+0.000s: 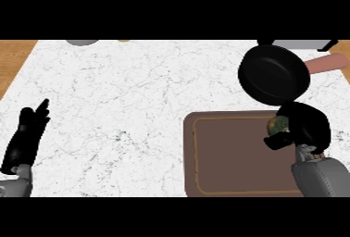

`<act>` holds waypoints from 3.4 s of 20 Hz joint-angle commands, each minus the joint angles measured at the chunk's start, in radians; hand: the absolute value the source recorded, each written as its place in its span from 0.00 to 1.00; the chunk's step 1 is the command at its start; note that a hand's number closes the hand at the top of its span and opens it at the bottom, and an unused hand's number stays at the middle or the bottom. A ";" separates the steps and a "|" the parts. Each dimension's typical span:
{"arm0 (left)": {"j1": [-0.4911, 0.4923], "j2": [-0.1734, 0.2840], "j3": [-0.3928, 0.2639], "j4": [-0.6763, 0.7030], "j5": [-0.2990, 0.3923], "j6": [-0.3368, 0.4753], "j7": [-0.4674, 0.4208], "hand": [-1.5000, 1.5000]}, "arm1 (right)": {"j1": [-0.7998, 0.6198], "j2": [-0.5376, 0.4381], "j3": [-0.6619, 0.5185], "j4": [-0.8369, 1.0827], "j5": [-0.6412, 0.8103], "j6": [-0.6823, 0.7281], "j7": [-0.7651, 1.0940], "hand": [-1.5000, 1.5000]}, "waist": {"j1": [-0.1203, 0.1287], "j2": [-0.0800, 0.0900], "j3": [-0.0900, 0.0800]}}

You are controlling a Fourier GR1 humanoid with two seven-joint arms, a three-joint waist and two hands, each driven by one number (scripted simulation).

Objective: Pick the squash from the tray and place it in the pot

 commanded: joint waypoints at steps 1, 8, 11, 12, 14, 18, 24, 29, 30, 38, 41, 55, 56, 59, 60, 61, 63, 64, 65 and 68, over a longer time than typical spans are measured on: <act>0.000 0.005 0.002 -0.013 0.014 -0.017 -0.003 0.50 | -0.025 -0.226 -0.074 0.041 -0.124 0.068 -0.317 1.00 | 0.009 0.010 0.006; -0.007 -0.015 0.002 -0.008 0.009 0.007 0.002 0.50 | -0.107 -0.429 -0.223 0.100 -0.320 0.072 -0.734 1.00 | 0.004 0.015 0.013; -0.013 0.001 0.007 -0.006 0.017 -0.013 0.012 0.50 | -0.159 -0.489 -0.328 0.131 -0.442 0.067 -0.917 1.00 | -0.005 0.008 0.014; -0.016 -0.013 0.005 0.000 0.010 0.006 0.016 0.50 | -0.174 -0.498 -0.366 0.144 -0.483 0.056 -0.973 1.00 | -0.013 0.009 0.015; -0.025 -0.004 0.002 -0.011 0.008 -0.002 0.021 0.50 | -0.213 -0.501 -0.430 0.195 -0.590 0.091 -1.076 1.00 | 0.002 0.010 0.016; -0.014 -0.017 -0.001 -0.004 0.024 -0.015 0.018 0.50 | -0.290 -0.602 -0.582 0.328 -0.757 0.197 -1.263 1.00 | 0.009 0.011 0.010; -0.060 -0.024 -0.032 0.000 -0.009 -0.009 0.027 0.50 | -0.425 -0.778 -0.616 0.634 -0.799 0.365 -1.495 1.00 | 0.048 0.021 0.003; -0.079 -0.008 -0.022 -0.022 0.002 -0.028 0.048 0.50 | -0.566 -0.844 -0.487 0.748 -0.740 0.441 -1.501 1.00 | 0.071 0.018 0.001; -0.055 -0.034 -0.040 -0.005 -0.023 -0.002 0.023 0.50 | -0.593 -0.856 -0.474 0.771 -0.738 0.456 -1.493 1.00 | 0.074 0.020 0.001; -0.067 -0.015 -0.026 -0.020 -0.018 -0.024 0.041 0.50 | -0.778 -0.729 -0.289 0.844 -0.648 0.438 -1.395 1.00 | 0.053 0.013 0.000; -0.103 -0.021 -0.032 -0.007 -0.034 -0.012 0.078 0.50 | -0.865 -0.666 -0.219 0.851 -0.604 0.434 -1.325 1.00 | 0.052 0.013 -0.001; -0.070 -0.039 -0.011 -0.003 -0.028 -0.010 0.044 0.50 | -0.882 -0.411 -0.127 1.060 -0.552 0.441 -1.308 0.00 | 0.029 0.008 0.000; -0.035 -0.024 0.003 0.016 -0.016 -0.030 -0.013 0.50 | -0.862 -0.409 -0.148 1.090 -0.568 0.427 -1.323 0.00 | 0.032 0.010 0.000; -0.092 -0.001 0.016 0.008 -0.018 -0.032 0.059 0.50 | -0.933 -0.378 -0.237 1.153 -0.667 0.487 -1.251 0.00 | 0.036 0.011 0.001; -0.053 -0.029 -0.006 -0.002 -0.020 -0.029 0.014 0.50 | -0.916 -0.374 -0.272 1.181 -0.698 0.472 -1.257 0.00 | 0.042 0.013 0.001; -0.097 -0.021 0.001 0.015 -0.014 -0.036 0.047 0.50 | -0.949 -0.414 -0.307 1.208 -0.726 0.498 -1.244 0.00 | 0.040 0.017 0.001; -0.054 -0.035 -0.010 -0.002 -0.026 -0.025 0.026 0.50 | -0.952 -0.399 -0.364 1.242 -0.779 0.473 -1.202 0.00 | 0.041 0.014 0.001; -0.116 -0.031 0.003 0.043 -0.036 -0.007 0.036 0.50 | -0.969 -0.439 -0.390 1.255 -0.802 0.505 -1.207 0.00 | 0.032 0.019 0.001; -0.070 0.000 0.019 0.001 -0.008 -0.047 0.034 0.50 | -0.987 -0.443 -0.413 1.278 -0.817 0.480 -1.182 0.00 | 0.056 0.020 0.002; -0.060 -0.031 -0.007 -0.018 -0.020 -0.035 0.042 0.50 | -0.988 -0.506 -0.470 1.314 -0.861 0.461 -1.153 0.00 | 0.056 0.021 0.003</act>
